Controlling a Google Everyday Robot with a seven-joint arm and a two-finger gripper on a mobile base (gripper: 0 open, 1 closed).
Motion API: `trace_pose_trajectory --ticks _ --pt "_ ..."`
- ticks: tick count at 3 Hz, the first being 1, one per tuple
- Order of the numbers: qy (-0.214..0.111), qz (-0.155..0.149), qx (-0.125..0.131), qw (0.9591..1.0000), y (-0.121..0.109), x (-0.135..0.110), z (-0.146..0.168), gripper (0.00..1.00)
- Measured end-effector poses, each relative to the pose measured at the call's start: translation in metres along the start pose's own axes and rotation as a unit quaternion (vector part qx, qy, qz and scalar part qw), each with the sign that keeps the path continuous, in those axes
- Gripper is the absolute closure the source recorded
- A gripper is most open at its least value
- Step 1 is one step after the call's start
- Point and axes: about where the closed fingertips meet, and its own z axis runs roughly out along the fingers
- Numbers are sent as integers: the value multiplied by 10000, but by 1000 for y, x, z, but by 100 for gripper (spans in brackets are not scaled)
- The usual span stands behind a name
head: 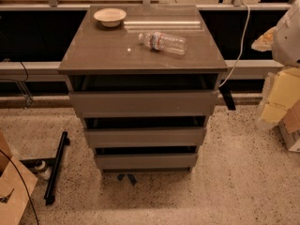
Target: Open bottom drawer
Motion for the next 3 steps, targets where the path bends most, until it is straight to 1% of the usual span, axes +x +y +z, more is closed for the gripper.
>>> trace_pose_trajectory --ticks 1,2,3 --pt "-133 -102 -32 9999 -11 7 22 0" --pt "-145 -88 -50 9998 -15 12 26 0" --pt "-134 -153 69 9998 -25 27 43 0"
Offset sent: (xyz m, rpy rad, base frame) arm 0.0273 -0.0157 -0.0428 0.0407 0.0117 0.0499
